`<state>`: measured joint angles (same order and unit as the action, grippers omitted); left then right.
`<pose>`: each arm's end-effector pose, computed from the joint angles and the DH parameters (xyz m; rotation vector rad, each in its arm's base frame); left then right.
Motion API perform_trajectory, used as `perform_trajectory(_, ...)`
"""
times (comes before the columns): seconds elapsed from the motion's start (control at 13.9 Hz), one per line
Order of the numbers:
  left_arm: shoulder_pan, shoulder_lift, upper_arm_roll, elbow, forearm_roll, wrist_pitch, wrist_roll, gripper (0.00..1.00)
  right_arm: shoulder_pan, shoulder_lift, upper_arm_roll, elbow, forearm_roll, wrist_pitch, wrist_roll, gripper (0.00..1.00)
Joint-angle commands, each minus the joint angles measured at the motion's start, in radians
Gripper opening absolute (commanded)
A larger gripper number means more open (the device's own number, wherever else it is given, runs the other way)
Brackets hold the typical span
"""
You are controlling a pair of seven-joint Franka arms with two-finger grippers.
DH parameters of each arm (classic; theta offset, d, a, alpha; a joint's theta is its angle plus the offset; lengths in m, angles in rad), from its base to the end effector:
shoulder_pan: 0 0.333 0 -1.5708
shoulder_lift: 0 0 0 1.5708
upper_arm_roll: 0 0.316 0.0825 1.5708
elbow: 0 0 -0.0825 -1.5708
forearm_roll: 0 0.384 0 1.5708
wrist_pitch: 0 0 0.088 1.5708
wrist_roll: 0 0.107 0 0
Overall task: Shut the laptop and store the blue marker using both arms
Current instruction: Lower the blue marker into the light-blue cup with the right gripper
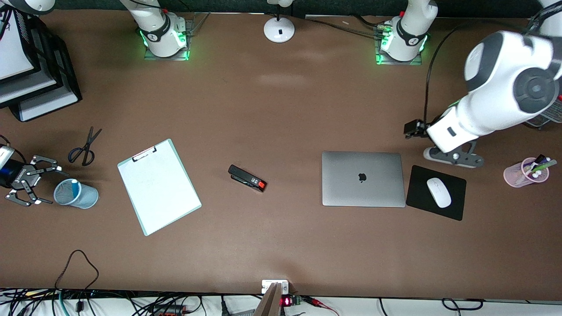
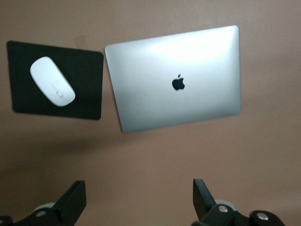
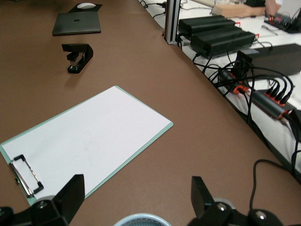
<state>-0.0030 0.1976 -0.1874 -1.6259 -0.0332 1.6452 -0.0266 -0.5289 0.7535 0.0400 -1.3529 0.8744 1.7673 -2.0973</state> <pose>0.5924 -0.1095 0.4917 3.0691 -0.2431 -0.2801 0.6580 -0.2809 0.2810 -1.9682 -1.4412 -0.9512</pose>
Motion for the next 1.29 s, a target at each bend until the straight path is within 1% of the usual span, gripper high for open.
perform_trajectory(0.0, 0.014, -0.001, -0.004, 0.125, 0.059, -0.157, 0.022, 1.0, 0.05, -0.037, 0.001, 0.026, -0.096, -0.015, 0.222, 1.0)
perform_trajectory(0.14, 0.018, -0.03, -0.001, 0.176, 0.079, -0.237, 0.028, 1.0, 0.095, -0.056, 0.003, 0.06, -0.194, -0.015, 0.411, 1.0)
perform_trajectory(0.22, 0.035, -0.059, -0.001, 0.184, 0.082, -0.261, 0.037, 1.0, 0.124, -0.057, 0.001, 0.093, -0.24, -0.015, 0.481, 1.0)
perform_trajectory(0.36, 0.073, -0.086, -0.003, 0.179, 0.07, -0.274, 0.077, 1.0, 0.177, -0.059, 0.001, 0.156, -0.342, -0.017, 0.601, 1.0)
perform_trajectory(0.43, 0.104, -0.099, -0.003, 0.175, 0.07, -0.268, 0.091, 1.0, 0.206, -0.072, 0.001, 0.173, -0.397, -0.017, 0.669, 1.0)
perform_trajectory(0.5, 0.112, -0.104, -0.001, 0.17, 0.067, -0.265, 0.094, 1.0, 0.227, -0.082, 0.001, 0.184, -0.437, -0.017, 0.728, 1.0)
perform_trajectory(0.57, 0.107, -0.116, 0.003, 0.153, 0.076, -0.254, 0.079, 1.0, 0.246, -0.095, 0.003, 0.189, -0.478, -0.018, 0.79, 1.0)
perform_trajectory(0.65, 0.097, -0.147, 0.022, 0.12, 0.073, -0.201, 0.065, 1.0, 0.265, -0.114, 0.006, 0.189, -0.521, -0.022, 0.854, 1.0)
perform_trajectory(0.72, 0.06, -0.182, 0.064, 0.057, 0.073, -0.117, 0.048, 1.0, 0.285, -0.126, 0.008, 0.189, -0.555, -0.032, 0.922, 1.0)
perform_trajectory(0.79, 0.013, -0.226, 0.125, -0.022, 0.066, -0.02, 0.039, 1.0, 0.305, -0.141, 0.008, 0.187, -0.583, -0.057, 1.004, 1.0)
perform_trajectory(0.86, -0.023, -0.268, 0.17, -0.094, 0.062, 0.055, 0.037, 1.0, 0.325, -0.146, 0.003, 0.189, -0.594, -0.084, 1.087, 1.0)
perform_trajectory(0.93, -0.034, -0.279, 0.181, -0.124, 0.062, 0.073, 0.039, 1.0, 0.339, -0.151, 0.003, 0.189, -0.6, -0.107, 1.158, 1.0)
perform_trajectory(1.0, -0.035, -0.28, 0.183, -0.132, 0.065, 0.071, 0.039, 1.0, 0.348, -0.164, 0.004, 0.189, -0.613, -0.121, 1.212, 1.0)
perform_trajectory(1.15, -0.034, -0.271, 0.181, -0.126, 0.07, 0.064, 0.04, 1.0, 0.388, -0.192, 0.009, 0.189, -0.679, -0.135, 1.316, 1.0)
perform_trajectory(1.22, -0.028, -0.271, 0.177, -0.123, 0.076, 0.032, 0.042, 1.0, 0.404, -0.209, 0.009, 0.189, -0.696, -0.146, 1.382, 1.0)
